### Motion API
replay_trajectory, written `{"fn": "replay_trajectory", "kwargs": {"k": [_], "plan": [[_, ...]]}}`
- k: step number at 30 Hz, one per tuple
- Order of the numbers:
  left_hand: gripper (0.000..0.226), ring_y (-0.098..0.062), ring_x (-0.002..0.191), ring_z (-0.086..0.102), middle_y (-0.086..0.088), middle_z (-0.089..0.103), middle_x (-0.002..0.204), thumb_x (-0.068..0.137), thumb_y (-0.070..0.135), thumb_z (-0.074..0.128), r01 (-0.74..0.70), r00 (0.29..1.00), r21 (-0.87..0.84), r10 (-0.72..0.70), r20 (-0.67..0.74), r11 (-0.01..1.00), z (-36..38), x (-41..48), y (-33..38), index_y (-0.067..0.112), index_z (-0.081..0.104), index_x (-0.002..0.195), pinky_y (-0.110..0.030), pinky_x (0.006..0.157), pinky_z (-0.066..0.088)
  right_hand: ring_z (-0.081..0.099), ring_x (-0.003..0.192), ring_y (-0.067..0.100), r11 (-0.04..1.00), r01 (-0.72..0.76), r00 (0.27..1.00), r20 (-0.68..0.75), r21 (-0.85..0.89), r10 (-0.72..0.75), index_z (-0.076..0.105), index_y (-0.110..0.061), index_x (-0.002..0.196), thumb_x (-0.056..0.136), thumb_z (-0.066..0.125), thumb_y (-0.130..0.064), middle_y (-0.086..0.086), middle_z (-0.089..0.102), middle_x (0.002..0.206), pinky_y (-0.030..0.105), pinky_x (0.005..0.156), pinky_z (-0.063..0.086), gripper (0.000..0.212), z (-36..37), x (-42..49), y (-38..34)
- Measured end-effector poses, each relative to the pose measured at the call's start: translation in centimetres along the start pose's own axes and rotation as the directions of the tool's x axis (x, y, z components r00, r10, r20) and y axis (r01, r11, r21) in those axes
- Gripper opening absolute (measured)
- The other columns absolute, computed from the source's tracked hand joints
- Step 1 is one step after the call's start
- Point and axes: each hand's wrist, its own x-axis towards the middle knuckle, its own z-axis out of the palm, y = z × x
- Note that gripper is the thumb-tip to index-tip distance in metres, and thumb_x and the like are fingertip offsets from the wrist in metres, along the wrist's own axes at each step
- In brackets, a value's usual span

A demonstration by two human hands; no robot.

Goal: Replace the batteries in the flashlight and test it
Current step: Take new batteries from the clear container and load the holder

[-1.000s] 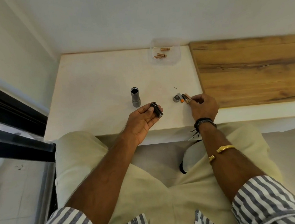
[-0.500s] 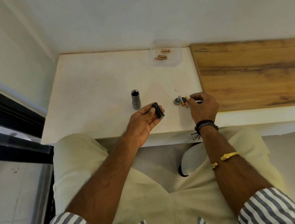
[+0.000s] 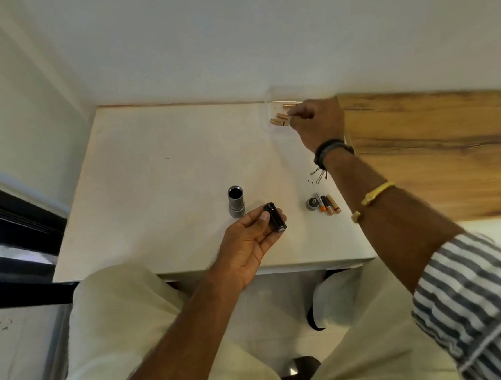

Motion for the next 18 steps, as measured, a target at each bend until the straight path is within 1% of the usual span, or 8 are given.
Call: {"fn": "replay_trajectory", "kwargs": {"k": [1, 2, 4, 5, 8, 10, 13, 18], "plan": [[0.02, -0.028, 0.103, 0.07, -0.02, 0.071, 0.112, 0.096, 0.002, 0.054, 0.001, 1.0, 0.001, -0.001, -0.003, 1.0, -0.1, 0.1, 0.0, 0.0, 0.063, 0.114, -0.038, 0.093, 0.056, 0.07, 0.084, 0.007, 0.997, 0.013, 1.0, 0.024, -0.078, -0.012, 0.082, -0.023, 0.091, 0.081, 0.074, -0.015, -0.008, 0.077, 0.09, 0.002, 0.073, 0.048, 0.015, 0.5, 1.3, -0.1], [0.02, -0.028, 0.103, 0.07, -0.019, 0.071, 0.111, 0.096, 0.002, 0.054, 0.002, 1.0, 0.002, -0.002, -0.006, 1.0, -0.1, 0.1, 0.0, 0.001, 0.063, 0.114, -0.038, 0.092, 0.056, 0.071, 0.086, 0.01, 0.99, 0.026, 0.998, 0.052, -0.142, -0.019, 0.082, -0.024, 0.091, 0.081, 0.073, -0.016, -0.006, 0.078, 0.092, 0.002, 0.071, 0.047, 0.015, 1.0, 2.4, -0.1], [0.022, -0.027, 0.104, 0.07, -0.018, 0.072, 0.11, 0.096, 0.003, 0.054, 0.002, 1.0, -0.001, -0.002, -0.012, 1.0, -0.2, 0.4, 0.0, 0.001, 0.063, 0.115, -0.036, 0.091, 0.057, 0.073, 0.087, 0.017, 0.968, 0.045, 0.993, 0.116, -0.247, -0.016, 0.082, -0.025, 0.088, 0.08, 0.071, -0.017, -0.004, 0.079, 0.093, 0.023, 0.077, 0.059, 0.016, 2.0, 4.3, 0.1], [0.022, -0.027, 0.104, 0.07, -0.018, 0.072, 0.11, 0.095, 0.004, 0.054, 0.003, 1.0, -0.005, -0.003, -0.014, 1.0, -0.2, 0.5, 0.0, 0.001, 0.064, 0.115, -0.036, 0.09, 0.058, 0.073, 0.088, 0.019, 0.95, 0.056, 0.989, 0.15, -0.307, -0.01, 0.082, -0.026, 0.087, 0.08, 0.072, -0.017, -0.003, 0.079, 0.093, 0.03, 0.079, 0.061, 0.015, 2.5, 5.1, 0.2], [0.023, -0.029, 0.105, 0.069, -0.019, 0.072, 0.111, 0.094, 0.004, 0.055, 0.009, 1.0, -0.026, -0.01, -0.015, 1.0, -0.3, 0.7, -0.1, 0.0, 0.064, 0.115, -0.036, 0.09, 0.058, 0.072, 0.088, 0.027, 0.885, 0.096, 0.972, 0.234, -0.455, 0.015, 0.081, -0.024, 0.085, 0.081, 0.077, -0.025, 0.002, 0.078, 0.094, 0.036, 0.079, 0.061, 0.007, 3.9, 6.7, 0.3], [0.026, -0.03, 0.107, 0.069, -0.02, 0.071, 0.112, 0.092, 0.005, 0.057, 0.013, 1.0, -0.035, -0.013, -0.01, 0.999, -0.4, 0.7, 0.0, 0.0, 0.063, 0.117, -0.037, 0.091, 0.057, 0.072, 0.086, 0.03, 0.847, 0.099, 0.974, 0.225, -0.522, 0.024, 0.081, -0.021, 0.087, 0.08, 0.075, -0.028, 0.003, 0.078, 0.091, 0.039, 0.078, 0.062, 0.011, 4.7, 7.4, 0.5], [0.028, -0.03, 0.107, 0.068, -0.02, 0.071, 0.111, 0.09, 0.006, 0.058, 0.012, 1.0, -0.042, -0.012, -0.003, 0.999, -0.4, 0.7, 0.0, 0.0, 0.063, 0.117, -0.038, 0.092, 0.057, 0.072, 0.086, 0.03, 0.826, 0.077, 0.982, 0.186, -0.559, 0.034, 0.079, -0.018, 0.092, 0.082, 0.069, -0.029, 0.003, 0.077, 0.091, 0.04, 0.079, 0.062, 0.018, 5.6, 8.3, 1.4], [0.024, -0.029, 0.105, 0.069, -0.019, 0.072, 0.11, 0.094, 0.003, 0.055, 0.007, 1.0, -0.039, -0.007, -0.003, 0.999, -0.2, 0.6, 0.0, 0.0, 0.064, 0.116, -0.037, 0.09, 0.058, 0.072, 0.09, 0.031, 0.838, 0.049, 0.978, 0.196, -0.543, 0.07, 0.079, -0.018, 0.094, 0.079, 0.078, -0.035, 0.005, 0.077, 0.095, 0.042, 0.082, 0.062, 0.022, 4.7, 8.0, 1.3]]}}
